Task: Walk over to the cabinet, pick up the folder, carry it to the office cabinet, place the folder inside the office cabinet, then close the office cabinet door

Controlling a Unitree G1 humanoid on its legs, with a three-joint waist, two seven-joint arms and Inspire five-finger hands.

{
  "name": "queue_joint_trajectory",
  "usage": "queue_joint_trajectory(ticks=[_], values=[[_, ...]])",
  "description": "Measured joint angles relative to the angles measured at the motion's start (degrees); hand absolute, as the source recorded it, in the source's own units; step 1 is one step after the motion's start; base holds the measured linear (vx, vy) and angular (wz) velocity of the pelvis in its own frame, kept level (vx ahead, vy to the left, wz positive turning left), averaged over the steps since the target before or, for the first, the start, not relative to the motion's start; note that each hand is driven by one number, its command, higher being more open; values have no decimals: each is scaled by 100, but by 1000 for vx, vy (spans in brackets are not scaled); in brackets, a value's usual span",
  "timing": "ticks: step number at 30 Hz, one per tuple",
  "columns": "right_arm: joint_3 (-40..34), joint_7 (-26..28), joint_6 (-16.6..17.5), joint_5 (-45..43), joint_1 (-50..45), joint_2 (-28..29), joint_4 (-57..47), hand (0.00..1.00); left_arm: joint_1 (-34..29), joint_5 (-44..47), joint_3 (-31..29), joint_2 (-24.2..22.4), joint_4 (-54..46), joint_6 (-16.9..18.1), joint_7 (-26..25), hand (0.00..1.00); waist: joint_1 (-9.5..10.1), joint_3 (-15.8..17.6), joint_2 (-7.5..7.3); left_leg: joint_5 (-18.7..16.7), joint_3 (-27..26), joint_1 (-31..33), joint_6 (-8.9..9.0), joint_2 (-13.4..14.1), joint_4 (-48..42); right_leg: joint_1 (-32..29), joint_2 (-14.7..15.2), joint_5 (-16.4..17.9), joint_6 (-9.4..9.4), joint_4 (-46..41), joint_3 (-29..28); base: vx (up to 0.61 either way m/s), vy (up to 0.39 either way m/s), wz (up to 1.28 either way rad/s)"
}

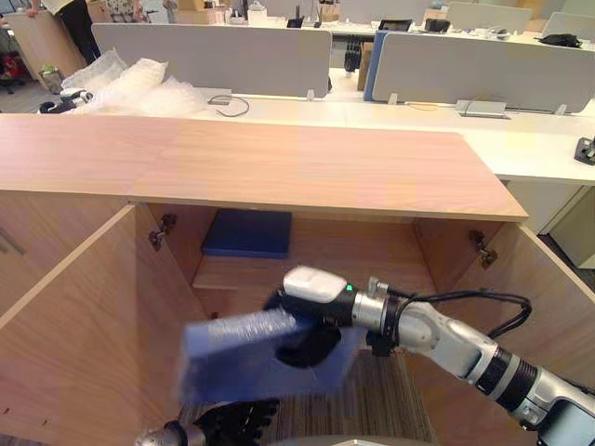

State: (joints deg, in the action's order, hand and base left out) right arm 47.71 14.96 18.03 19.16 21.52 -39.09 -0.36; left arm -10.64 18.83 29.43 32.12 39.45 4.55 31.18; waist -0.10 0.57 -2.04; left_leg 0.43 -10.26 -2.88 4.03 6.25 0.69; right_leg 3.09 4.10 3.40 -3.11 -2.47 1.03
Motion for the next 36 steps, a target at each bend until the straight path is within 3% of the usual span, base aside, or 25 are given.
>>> queue_joint_trajectory(ticks=[5,8,10,15,19,20,21,23,24,26,28,29,31,34,36], values=[[-253,-17,-288,413,-150,359,1567,0,334,-1662,-1313,-1208,1199,235,-987,100,6,206,136,8,-7,25,-16,-24,-18,-11,17,-51,-25,23,2,-11,26,-2],[-803,-213,-600,903,-414,881,2603,0,443,-2604,-2280,-1731,1535,235,-2062,100,5,375,280,11,38,130,-20,-16,-67,-65,11,-72,-26,31,37,-14,5,5],[-1091,-414,-842,1116,-512,1137,3146,0,431,-2944,-2648,-1853,1614,226,-2633,100,5,470,359,18,94,188,-30,-17,-86,-93,8,-76,-31,31,70,-11,10,11],[-2064,-774,-1091,920,-809,1735,3856,0,330,-3546,-2992,-1961,1700,146,-3150,100,8,579,418,21,140,203,-35,-21,-86,-87,6,-78,-35,43,100,7,7,4],[-3485,-1004,-1307,-713,-916,2433,4627,0,354,-3741,-3104,-2125,1692,135,-3241,100,6,601,453,30,162,203,-47,-53,-89,-77,35,-84,-45,40,126,-9,8,1],[-4040,-1175,-1387,-1762,-914,2601,4854,0,361,-3736,-3105,-2185,1690,109,-3243,100,7,637,498,40,177,204,-63,-76,-89,-74,57,-90,-54,34,145,-33,27,5],[-4214,-1256,-1419,-2202,-910,2638,4911,0,362,-3733,-3110,-2207,1689,106,-3243,100,9,655,519,44,180,206,-68,-84,-92,-74,66,-92,-59,32,148,-56,46,5],[-4656,-1446,-1459,-4306,-853,2711,5025,0,370,-3680,-3247,-2346,1607,89,-3252,100,8,828,603,20,204,276,-109,-113,-224,-98,110,-100,-74,-12,151,-70,47,4],[-4741,-1449,-1452,-4868,-830,2746,5024,0,370,-3673,-3294,-2380,1559,86,-3256,100,2,894,622,-16,215,333,-133,-112,-328,-121,116,-102,-77,-39,150,-80,36,-2],[-5035,-1517,-1408,-6264,-672,2907,4999,0,374,-3505,-3448,-2473,1399,65,-3276,100,1,1078,659,-168,190,583,-155,-60,-709,-287,106,-103,-82,-179,72,-127,41,-17],[-5289,-1561,-1203,-7696,-380,3262,4550,0,398,-3288,-3703,-2686,1238,34,-3385,100,117,1290,782,-600,-105,1132,-145,193,-1614,-843,-28,-72,-96,-627,-295,-173,57,-72],[-5290,-1561,-1163,-7845,-349,3310,4471,0,412,-3269,-3731,-2710,1224,31,-3394,100,142,1300,799,-659,-164,1200,-150,237,-1719,-933,-52,-60,-97,-695,-355,-145,58,-97],[-5293,-1560,-869,-8636,-34,3660,3922,0,447,-3196,-3764,-2787,1063,33,-3470,100,273,1360,854,-1000,-489,1648,-186,466,-2439,-1664,-179,198,-126,-1498,-719,-122,48,-84],[-5262,-1563,-656,-8917,384,3685,3476,0,492,-3123,-3767,-2801,912,41,-3478,100,284,1506,830,-1396,-534,1994,-210,580,-3303,-2285,-160,791,-149,-2774,-775,-115,-12,-25],[-5249,-1567,-592,-8911,605,3605,3420,0,532,-3041,-3773,-2792,892,49,-3475,100,283,1539,831,-1511,-494,2195,-224,606,-3593,-2513,-156,956,-150,-3139,-768,-76,-33,2]])
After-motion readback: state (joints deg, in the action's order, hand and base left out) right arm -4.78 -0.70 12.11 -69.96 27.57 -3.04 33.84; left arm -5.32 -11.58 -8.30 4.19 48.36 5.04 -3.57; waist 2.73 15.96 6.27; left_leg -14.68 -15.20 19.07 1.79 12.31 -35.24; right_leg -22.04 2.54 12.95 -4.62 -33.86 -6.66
